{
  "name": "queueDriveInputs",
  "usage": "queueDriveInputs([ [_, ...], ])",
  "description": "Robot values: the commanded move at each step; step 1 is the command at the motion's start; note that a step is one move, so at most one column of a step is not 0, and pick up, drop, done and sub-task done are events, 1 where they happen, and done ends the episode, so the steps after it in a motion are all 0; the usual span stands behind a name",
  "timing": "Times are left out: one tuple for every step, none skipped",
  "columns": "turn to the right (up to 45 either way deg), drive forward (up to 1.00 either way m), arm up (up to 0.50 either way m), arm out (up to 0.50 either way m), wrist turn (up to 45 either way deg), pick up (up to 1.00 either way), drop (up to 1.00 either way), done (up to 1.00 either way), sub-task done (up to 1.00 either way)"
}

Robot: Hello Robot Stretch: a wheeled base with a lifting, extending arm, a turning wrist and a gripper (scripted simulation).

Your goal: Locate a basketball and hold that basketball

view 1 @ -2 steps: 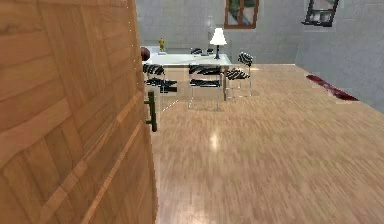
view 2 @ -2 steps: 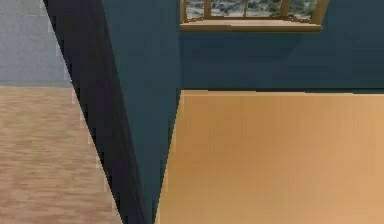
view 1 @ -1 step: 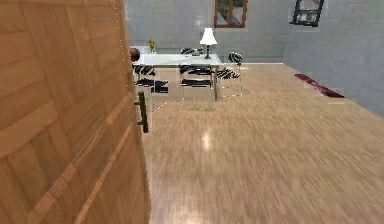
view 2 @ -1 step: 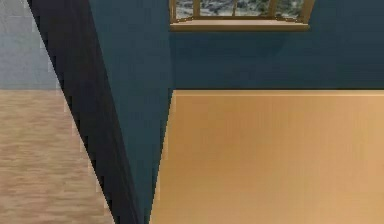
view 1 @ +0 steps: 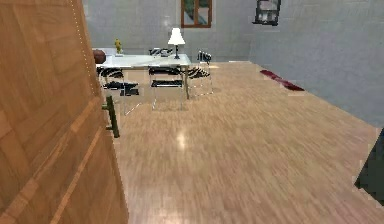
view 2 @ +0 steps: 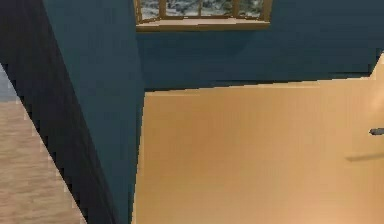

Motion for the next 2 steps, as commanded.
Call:
queueDriveInputs([
  [0.0,0.75,0.0,0.0,0.0,0.0,0.0,0.0,0.0],
  [-12.0,0.0,0.0,0.0,0.0,0.0,0.0,0.0,0.0],
])
